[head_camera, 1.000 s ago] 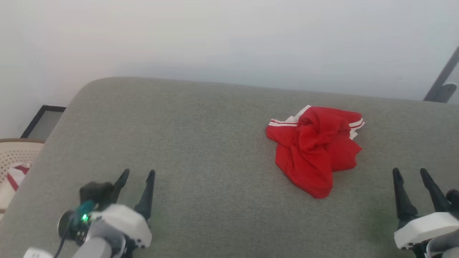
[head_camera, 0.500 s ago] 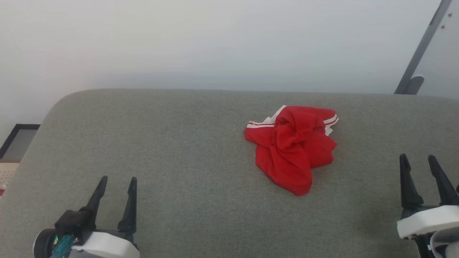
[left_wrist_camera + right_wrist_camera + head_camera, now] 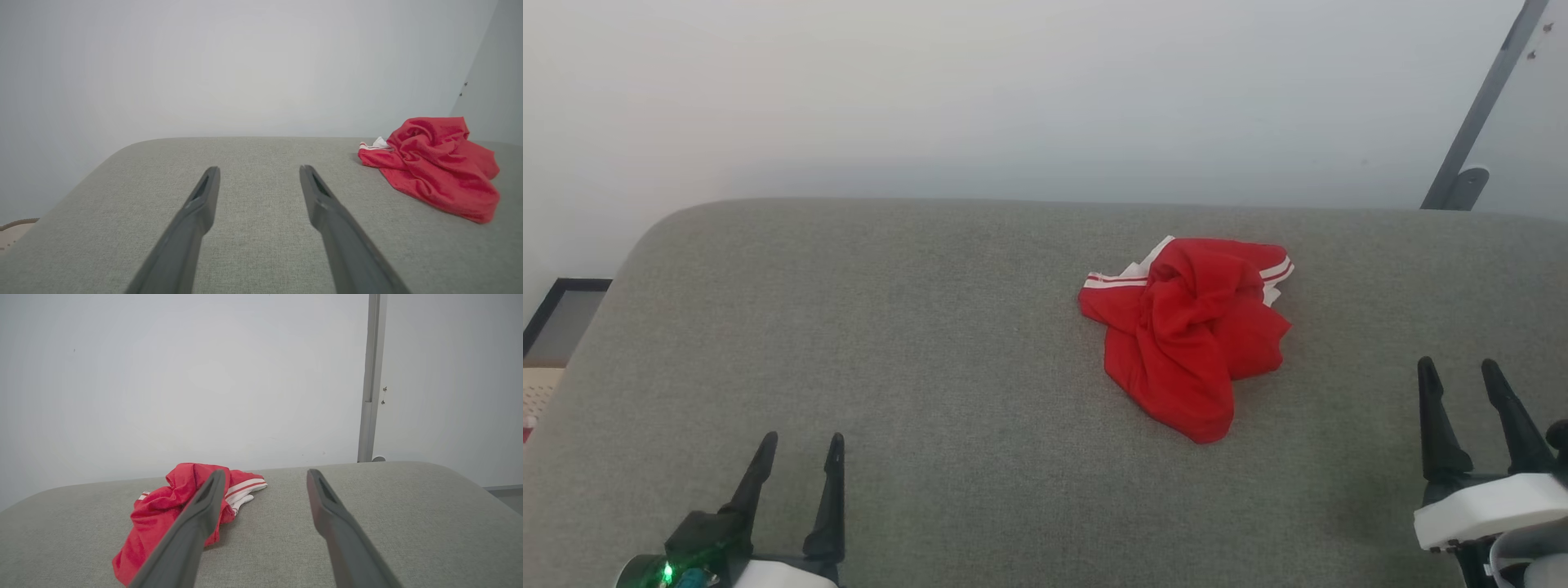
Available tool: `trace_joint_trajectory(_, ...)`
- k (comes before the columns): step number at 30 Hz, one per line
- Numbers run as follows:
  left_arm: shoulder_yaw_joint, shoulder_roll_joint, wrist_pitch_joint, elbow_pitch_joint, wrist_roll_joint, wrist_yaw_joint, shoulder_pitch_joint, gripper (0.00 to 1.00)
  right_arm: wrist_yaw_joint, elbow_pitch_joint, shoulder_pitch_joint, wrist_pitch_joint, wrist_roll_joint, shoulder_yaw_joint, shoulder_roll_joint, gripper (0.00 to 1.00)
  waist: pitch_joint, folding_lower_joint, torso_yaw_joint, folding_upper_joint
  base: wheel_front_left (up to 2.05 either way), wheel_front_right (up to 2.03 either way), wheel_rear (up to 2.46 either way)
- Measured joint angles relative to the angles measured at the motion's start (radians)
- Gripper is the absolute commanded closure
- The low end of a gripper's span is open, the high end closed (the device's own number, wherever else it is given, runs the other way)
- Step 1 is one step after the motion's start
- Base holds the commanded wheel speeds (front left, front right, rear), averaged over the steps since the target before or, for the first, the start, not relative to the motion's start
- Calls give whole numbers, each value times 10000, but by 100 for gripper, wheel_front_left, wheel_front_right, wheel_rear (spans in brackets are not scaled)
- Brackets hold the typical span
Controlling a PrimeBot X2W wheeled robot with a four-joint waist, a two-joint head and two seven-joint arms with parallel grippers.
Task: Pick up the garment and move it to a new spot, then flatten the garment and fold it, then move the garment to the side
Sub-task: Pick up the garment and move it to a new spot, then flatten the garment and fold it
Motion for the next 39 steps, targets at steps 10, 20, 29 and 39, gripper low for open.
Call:
trace_joint_trajectory(10, 199, -297, 0, 36, 215, -230, -41, 0, 0, 569, -306, 382, -12, 564, -468, 0, 157, 0, 42, 0, 0, 0, 0)
trace_joint_trajectory(20, -27, -767, 0, 40, 244, -272, -772, 0, 8, 1045, -3199, 5760, 1179, 3277, -3480, 0, 1345, 0, 196, 0, 0, 0, 0)
trace_joint_trajectory(29, -460, -844, 0, 270, -105, -274, -1749, 0, 6, 1657, -6077, 9484, 3768, 4594, -4249, 0, 2805, 0, 456, 0, 0, 0, 0)
trace_joint_trajectory(39, -1409, -857, 0, 470, -759, 38, -2486, 0, 6, 2658, -7878, 10638, 4286, 5697, -4447, 0, 3866, 0, 1123, 0, 0, 0, 0)
